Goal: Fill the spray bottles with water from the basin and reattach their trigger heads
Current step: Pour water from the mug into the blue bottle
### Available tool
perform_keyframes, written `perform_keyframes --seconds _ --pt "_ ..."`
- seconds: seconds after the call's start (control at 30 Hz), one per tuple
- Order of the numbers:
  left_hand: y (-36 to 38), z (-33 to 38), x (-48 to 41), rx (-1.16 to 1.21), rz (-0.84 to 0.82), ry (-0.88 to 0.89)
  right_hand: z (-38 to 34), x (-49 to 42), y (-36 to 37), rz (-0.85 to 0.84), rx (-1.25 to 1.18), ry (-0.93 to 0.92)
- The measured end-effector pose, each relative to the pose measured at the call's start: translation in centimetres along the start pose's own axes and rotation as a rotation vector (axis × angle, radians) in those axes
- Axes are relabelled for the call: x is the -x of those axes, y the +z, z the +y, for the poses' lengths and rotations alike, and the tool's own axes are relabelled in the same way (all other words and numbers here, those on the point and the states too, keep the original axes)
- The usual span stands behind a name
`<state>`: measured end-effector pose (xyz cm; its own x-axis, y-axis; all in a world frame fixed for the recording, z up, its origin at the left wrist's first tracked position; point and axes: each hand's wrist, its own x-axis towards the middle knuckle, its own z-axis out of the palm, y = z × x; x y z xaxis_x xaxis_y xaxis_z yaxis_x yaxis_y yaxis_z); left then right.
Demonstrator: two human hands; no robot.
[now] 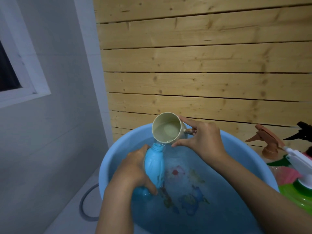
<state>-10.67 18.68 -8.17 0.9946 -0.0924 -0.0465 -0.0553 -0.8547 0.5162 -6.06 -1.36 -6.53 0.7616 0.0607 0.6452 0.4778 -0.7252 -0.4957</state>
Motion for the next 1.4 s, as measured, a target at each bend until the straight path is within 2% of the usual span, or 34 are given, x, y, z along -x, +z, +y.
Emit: perform_keyframes --seconds 0.23,0.87,1.4 --pt "-0.06 0.05 -0.08 -0.018 0.012 -0.001 0.02 -0.01 -0.06 -0.003 0.015 -0.031" --pt "-0.05 0.1 0.03 -0.014 -0.023 -0.014 0.29 -0.3 0.37 0.152 0.141 -0.231" --pt "-0.04 0.07 -0.09 -0.017 -0.044 -0.005 0.16 -0.29 0.24 0.137 0.166 -0.274"
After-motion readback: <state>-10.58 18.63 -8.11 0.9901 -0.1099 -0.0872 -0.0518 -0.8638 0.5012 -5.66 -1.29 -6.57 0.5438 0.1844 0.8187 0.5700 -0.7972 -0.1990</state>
